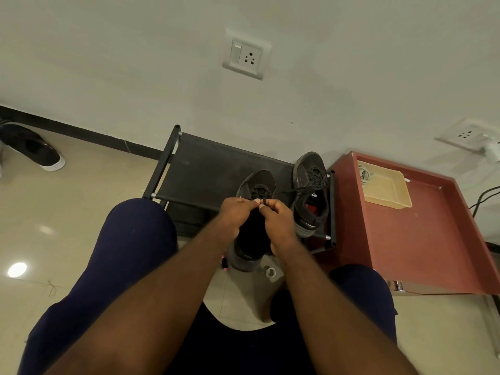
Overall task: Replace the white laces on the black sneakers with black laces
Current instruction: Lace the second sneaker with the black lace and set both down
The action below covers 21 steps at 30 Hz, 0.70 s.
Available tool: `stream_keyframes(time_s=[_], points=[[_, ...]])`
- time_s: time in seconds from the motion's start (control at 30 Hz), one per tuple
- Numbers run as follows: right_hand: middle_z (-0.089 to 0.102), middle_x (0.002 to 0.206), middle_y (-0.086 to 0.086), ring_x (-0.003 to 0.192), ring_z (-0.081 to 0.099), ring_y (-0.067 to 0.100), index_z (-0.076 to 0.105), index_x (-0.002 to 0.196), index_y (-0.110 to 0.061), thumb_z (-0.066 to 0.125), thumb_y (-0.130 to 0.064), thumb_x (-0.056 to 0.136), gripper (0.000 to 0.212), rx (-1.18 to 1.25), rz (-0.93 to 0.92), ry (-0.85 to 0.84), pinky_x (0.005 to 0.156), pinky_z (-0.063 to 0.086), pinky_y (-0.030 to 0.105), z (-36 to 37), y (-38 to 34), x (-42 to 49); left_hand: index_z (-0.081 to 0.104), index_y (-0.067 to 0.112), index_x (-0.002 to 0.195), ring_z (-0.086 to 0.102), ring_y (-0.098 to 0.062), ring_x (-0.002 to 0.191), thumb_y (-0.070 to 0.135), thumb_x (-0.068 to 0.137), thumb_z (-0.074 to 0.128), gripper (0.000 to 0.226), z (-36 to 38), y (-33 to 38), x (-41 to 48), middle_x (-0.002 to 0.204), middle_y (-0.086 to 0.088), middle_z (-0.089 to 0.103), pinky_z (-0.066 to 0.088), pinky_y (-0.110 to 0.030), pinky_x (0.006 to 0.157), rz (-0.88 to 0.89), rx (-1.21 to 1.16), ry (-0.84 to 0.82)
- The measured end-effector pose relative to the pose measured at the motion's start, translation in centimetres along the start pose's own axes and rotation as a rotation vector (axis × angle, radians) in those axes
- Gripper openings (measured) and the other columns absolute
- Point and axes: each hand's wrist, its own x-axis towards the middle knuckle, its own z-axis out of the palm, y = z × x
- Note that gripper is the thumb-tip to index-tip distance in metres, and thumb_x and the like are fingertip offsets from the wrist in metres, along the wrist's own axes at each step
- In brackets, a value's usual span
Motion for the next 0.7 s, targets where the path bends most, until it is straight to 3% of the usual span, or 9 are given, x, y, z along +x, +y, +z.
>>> stream_keyframes(time_s=[0.1,0.17,0.23,0.3,0.4,0.47,0.53,0.6,0.7], points=[[0.075,0.097,0.013,0.099,0.071,0.03,0.071,0.094,-0.01,0.066,-0.013,0.094,0.006,0.144,0.024,0.049,0.094,0.056,0.051,-0.3,-0.2,0.0,0.066,0.013,0.069,0.063,-0.015,0.068,0.015,0.09,0.071,0.022,0.8,-0.4,0.2,0.071,-0.003,0.068,0.048,-0.022,0.057,0.083,-0.048,0.068],[0.073,0.093,0.013,0.094,0.07,0.027,0.067,0.095,-0.008,0.061,-0.009,0.098,0.006,0.302,0.049,0.096,0.089,0.058,0.043,-0.9,-1.0,0.3,0.066,0.014,0.066,0.063,-0.016,0.071,0.014,0.091,0.068,0.025,0.7,-0.3,0.2,0.072,-0.004,0.07,0.052,-0.027,0.064,0.188,-0.034,0.12],[0.072,0.09,0.006,0.085,0.066,0.018,0.062,0.096,-0.012,0.056,-0.01,0.101,0.008,0.434,0.039,0.144,0.076,0.055,0.031,-1.7,-2.5,0.6,0.069,0.012,0.068,0.065,-0.017,0.071,0.014,0.092,0.067,0.025,0.2,0.5,0.2,0.076,-0.008,0.073,0.055,-0.033,0.071,0.269,-0.023,0.136],[0.073,0.092,0.004,0.08,0.066,0.015,0.062,0.099,-0.012,0.055,-0.013,0.102,0.008,0.454,-0.014,0.166,0.071,0.052,0.028,-2.1,-3.9,0.9,0.071,0.009,0.069,0.061,-0.013,0.063,0.015,0.093,0.065,0.026,-0.4,1.5,0.2,0.075,-0.008,0.073,0.052,-0.032,0.067,0.358,0.041,0.156],[0.075,0.096,0.003,0.087,0.068,0.015,0.068,0.102,-0.014,0.057,-0.02,0.102,0.013,0.285,-0.169,0.163,0.075,0.054,0.034,-1.9,-5.8,0.6,0.071,0.008,0.072,0.058,-0.01,0.06,0.018,0.095,0.062,0.027,-0.7,4.0,0.1,0.069,0.0,0.07,0.048,-0.028,0.065,0.523,0.305,0.146],[0.075,0.097,0.003,0.091,0.067,0.013,0.073,0.099,-0.016,0.058,-0.021,0.101,0.015,0.079,-0.362,0.16,0.083,0.055,0.037,-1.6,-7.0,0.4,0.073,0.005,0.081,0.064,-0.017,0.071,0.014,0.095,0.06,0.021,-0.4,6.3,0.2,0.078,-0.003,0.072,0.048,-0.028,0.071,0.635,0.569,0.013],[0.073,0.108,0.0,0.101,0.067,0.01,0.073,0.111,-0.016,0.059,-0.024,0.1,0.02,-0.085,-0.523,0.091,0.094,0.054,0.031,-1.3,-8.2,0.2,0.07,0.003,0.087,0.064,-0.021,0.074,0.004,0.092,0.056,0.015,0.0,8.2,-0.2,0.079,-0.003,0.069,0.048,-0.032,0.071,0.722,0.719,-0.176],[0.07,0.119,-0.004,0.109,0.063,0.006,0.069,0.125,-0.017,0.059,-0.025,0.101,0.027,-0.171,-0.605,0.008,0.099,0.049,0.021,-1.3,-9.3,0.0,0.065,0.001,0.089,0.065,-0.021,0.074,0.0,0.09,0.052,0.013,0.2,9.1,-0.7,0.08,-0.007,0.067,0.052,-0.037,0.069,0.734,0.661,-0.347],[0.069,0.103,-0.002,0.09,0.062,0.003,0.071,0.115,-0.011,0.057,-0.014,0.101,0.02,-0.283,-0.631,-0.077,0.075,0.045,0.007,-1.6,-10.6,0.0,0.065,0.001,0.092,0.064,-0.018,0.076,-0.006,0.085,0.047,0.02,0.1,9.4,-1.3,0.086,-0.02,0.067,0.053,-0.038,0.072,0.583,0.533,-0.407]])
